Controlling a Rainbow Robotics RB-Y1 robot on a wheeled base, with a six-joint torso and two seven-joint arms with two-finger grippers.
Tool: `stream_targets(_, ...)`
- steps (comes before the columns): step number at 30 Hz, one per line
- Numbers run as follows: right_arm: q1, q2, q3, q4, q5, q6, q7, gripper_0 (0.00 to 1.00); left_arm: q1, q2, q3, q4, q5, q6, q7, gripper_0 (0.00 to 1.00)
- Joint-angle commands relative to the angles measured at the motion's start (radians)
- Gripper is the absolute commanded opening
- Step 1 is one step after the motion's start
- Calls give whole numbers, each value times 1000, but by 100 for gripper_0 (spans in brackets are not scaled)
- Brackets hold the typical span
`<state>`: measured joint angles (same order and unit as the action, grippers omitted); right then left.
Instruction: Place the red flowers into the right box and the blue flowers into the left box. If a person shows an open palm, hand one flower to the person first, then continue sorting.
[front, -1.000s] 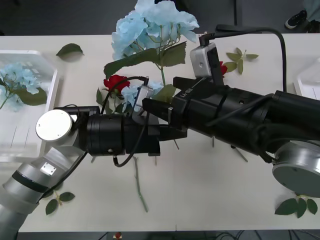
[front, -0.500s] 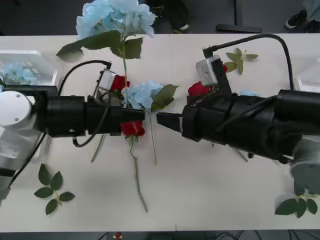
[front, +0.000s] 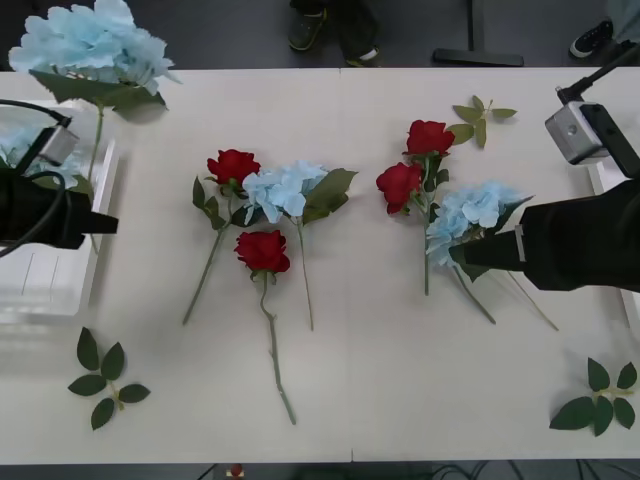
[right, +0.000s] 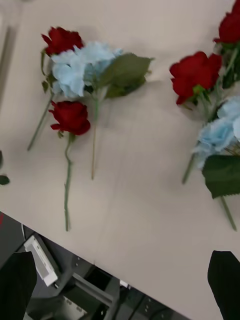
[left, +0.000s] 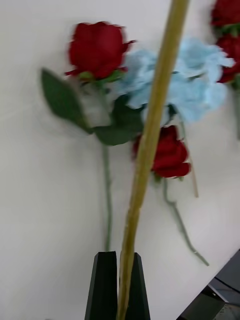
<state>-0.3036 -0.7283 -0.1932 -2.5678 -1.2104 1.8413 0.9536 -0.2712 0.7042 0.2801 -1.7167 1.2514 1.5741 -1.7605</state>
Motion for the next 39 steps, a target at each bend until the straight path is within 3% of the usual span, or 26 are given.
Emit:
stream_targets(1, -11, -36, 27, 90, 23, 76, 108, 100, -5, 60, 47, -30, -95, 70, 96, 0)
stream_targets(15, -11, 7, 196, 388, 454, 79, 536, 100, -11, 109, 67, -29, -492, 239, 371, 0)
stream_targets(21, -11, 33, 204, 517, 528, 32, 648, 100, -10, 109, 19, -29, -586, 267, 381, 0)
stream_targets(28, -11, 59, 205, 681, 546, -117, 723, 100, -16, 107, -51, 23, -728, 178, 411, 0)
stream_targets(34, -11, 67, 245, 755, 580, -212, 731, 100, -28, 107, -110, 158, -754, 29, 432, 0)
stream_targets(39, -11, 70, 291, 804, 595, -274, 725, 100, -37, 98, -113, 215, -764, -11, 443, 0)
